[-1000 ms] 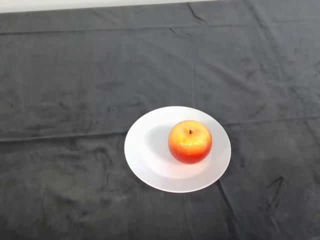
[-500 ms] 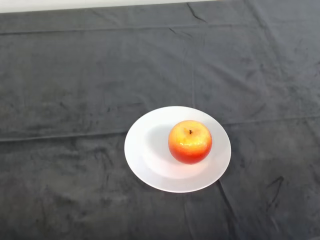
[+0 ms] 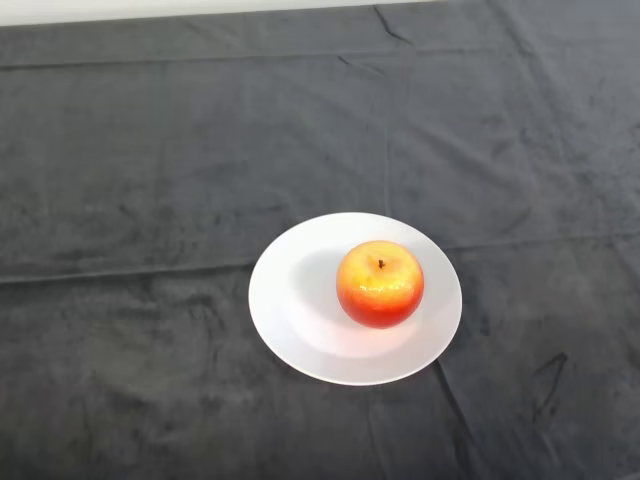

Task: Move the apple to the plate

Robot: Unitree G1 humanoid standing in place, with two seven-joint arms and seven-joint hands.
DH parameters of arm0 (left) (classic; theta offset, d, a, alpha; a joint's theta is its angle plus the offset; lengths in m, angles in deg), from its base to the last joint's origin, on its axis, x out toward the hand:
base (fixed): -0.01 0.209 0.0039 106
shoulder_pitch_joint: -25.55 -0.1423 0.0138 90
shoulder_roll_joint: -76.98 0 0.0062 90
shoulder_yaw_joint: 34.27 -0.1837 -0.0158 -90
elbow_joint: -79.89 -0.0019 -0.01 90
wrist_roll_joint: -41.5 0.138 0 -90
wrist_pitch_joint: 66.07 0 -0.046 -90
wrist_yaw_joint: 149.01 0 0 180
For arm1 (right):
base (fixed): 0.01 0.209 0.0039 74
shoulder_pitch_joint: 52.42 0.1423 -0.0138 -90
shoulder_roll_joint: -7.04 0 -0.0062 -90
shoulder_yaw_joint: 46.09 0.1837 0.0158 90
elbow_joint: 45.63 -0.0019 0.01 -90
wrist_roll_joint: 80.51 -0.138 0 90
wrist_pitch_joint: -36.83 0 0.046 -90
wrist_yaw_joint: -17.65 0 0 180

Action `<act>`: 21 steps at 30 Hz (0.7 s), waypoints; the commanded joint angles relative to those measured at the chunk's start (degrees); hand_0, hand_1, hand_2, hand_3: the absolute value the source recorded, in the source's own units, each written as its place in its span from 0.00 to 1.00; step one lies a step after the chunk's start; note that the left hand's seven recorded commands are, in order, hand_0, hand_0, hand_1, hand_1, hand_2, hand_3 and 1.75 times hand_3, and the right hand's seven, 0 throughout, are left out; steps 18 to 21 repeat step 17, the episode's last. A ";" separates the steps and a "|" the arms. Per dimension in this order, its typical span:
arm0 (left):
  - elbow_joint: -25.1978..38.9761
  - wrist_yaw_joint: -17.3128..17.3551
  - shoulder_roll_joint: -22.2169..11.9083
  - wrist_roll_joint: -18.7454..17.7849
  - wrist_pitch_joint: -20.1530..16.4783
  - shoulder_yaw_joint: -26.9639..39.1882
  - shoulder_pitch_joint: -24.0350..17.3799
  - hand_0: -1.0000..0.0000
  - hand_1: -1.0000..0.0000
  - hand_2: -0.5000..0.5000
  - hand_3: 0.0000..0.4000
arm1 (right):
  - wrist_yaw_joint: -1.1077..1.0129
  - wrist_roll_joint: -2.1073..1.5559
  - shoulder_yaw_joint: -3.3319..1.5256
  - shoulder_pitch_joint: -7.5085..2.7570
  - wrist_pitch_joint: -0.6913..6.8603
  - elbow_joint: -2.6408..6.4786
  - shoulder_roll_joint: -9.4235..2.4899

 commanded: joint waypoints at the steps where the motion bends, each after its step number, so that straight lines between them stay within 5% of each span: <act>1: -2.35 0.57 -3.13 2.13 0.74 -0.13 2.13 1.00 1.00 0.50 0.00 | 0.41 0.01 -0.15 -0.16 0.16 2.18 0.41; 21: -2.33 0.94 -3.14 2.10 0.60 -0.21 2.07 1.00 1.00 0.50 0.00 | 0.42 -0.02 -0.18 -0.16 0.15 2.19 0.41</act>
